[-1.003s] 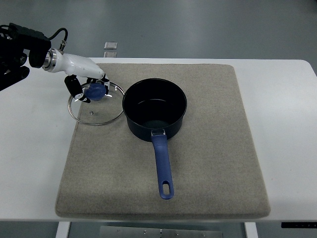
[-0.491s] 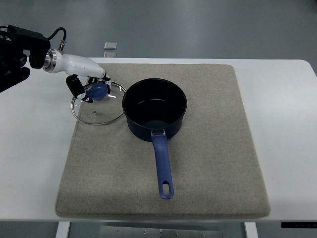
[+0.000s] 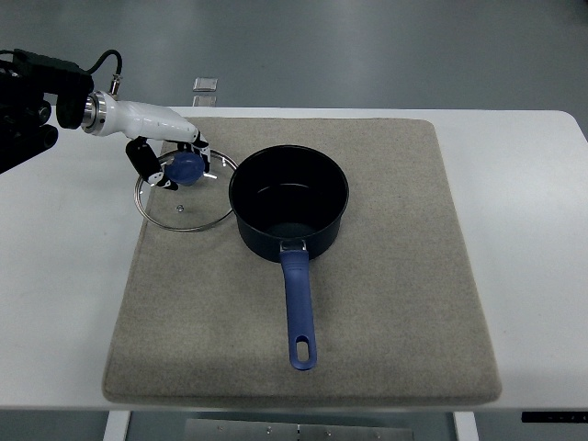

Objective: Open pot lid and place left with left hand
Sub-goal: 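Open the left hand and release the lid knob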

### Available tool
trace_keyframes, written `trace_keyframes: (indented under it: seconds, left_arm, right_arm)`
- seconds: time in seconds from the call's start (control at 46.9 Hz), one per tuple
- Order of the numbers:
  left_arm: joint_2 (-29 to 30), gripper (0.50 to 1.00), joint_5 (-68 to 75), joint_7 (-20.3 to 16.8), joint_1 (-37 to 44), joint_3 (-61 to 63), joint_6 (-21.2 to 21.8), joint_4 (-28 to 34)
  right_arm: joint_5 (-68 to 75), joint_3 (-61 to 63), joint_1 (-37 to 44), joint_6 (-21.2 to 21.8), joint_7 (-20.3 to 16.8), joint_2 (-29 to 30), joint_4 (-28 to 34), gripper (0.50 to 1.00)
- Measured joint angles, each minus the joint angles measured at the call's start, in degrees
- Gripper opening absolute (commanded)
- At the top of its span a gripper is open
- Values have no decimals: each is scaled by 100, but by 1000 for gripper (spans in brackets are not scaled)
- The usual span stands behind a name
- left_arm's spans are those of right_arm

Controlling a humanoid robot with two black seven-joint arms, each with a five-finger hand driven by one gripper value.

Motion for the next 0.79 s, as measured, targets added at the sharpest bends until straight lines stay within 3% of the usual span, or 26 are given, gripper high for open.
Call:
trace_keyframes:
  seconds: [0.128,0.384,0.619,0.789]
  left_arm:
    - [0,838,-5,0,20,0,109,4]
    - [0,878,-37,0,62,0,261,6]
    - [0,881,-116,0,-13,-6,253,-36]
    - [20,919,-671,0,-209,-26,240,-13]
  right_arm:
    - [0,0,-1,0,-1,0,1,917]
    - [0,0,0,0,1,0,-1,917]
    - [0,0,-1,0,2,0,0,917]
    - [0,0,1,1,-1,0,0,917]
